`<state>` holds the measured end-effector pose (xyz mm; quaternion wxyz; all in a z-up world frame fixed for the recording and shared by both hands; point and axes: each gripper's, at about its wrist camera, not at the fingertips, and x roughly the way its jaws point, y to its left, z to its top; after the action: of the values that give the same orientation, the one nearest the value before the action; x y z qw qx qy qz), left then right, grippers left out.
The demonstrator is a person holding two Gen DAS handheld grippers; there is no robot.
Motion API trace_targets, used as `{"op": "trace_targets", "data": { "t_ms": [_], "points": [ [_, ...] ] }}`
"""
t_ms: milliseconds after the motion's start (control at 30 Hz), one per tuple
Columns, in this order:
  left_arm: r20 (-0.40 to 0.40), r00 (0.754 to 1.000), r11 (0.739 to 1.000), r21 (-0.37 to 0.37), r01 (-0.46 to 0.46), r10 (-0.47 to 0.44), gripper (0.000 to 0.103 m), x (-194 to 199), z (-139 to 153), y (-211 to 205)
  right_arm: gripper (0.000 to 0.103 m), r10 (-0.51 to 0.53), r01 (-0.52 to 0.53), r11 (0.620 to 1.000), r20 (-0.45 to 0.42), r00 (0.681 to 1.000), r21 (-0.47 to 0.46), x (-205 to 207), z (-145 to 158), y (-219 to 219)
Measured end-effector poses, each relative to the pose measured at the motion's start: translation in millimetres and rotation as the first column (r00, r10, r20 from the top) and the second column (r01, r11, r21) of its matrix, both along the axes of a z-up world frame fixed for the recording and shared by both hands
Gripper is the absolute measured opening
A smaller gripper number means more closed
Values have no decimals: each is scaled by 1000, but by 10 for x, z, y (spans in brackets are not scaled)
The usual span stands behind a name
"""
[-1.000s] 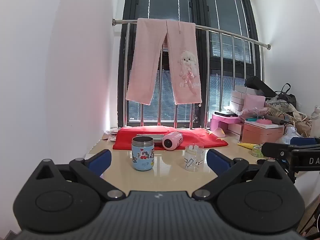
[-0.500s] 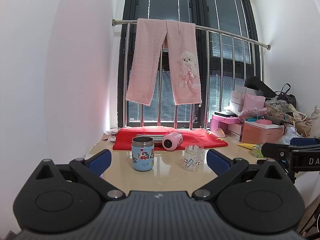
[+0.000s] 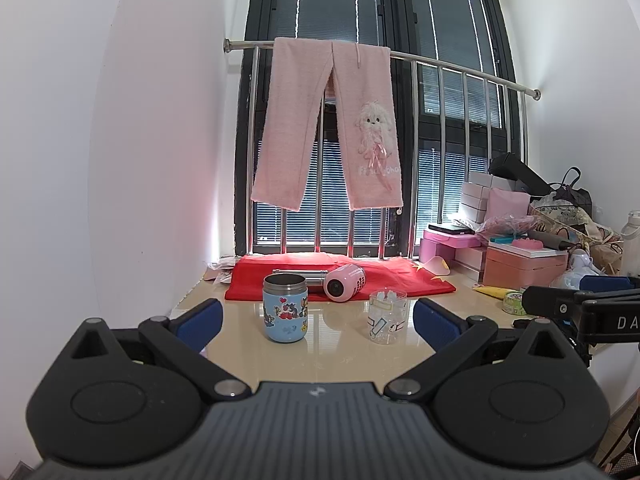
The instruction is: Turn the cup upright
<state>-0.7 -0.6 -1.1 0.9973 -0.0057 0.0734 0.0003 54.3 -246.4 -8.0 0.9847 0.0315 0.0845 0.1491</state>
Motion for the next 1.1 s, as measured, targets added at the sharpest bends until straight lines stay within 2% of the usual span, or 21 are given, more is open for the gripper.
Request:
{"op": "trace_targets", "data": {
  "t_ms": [1100],
  "points": [
    [3,1000,1000,0,0,0,103,4,20,-4,103,0,0,1000,0,1000,0,0,2,10]
  ]
}}
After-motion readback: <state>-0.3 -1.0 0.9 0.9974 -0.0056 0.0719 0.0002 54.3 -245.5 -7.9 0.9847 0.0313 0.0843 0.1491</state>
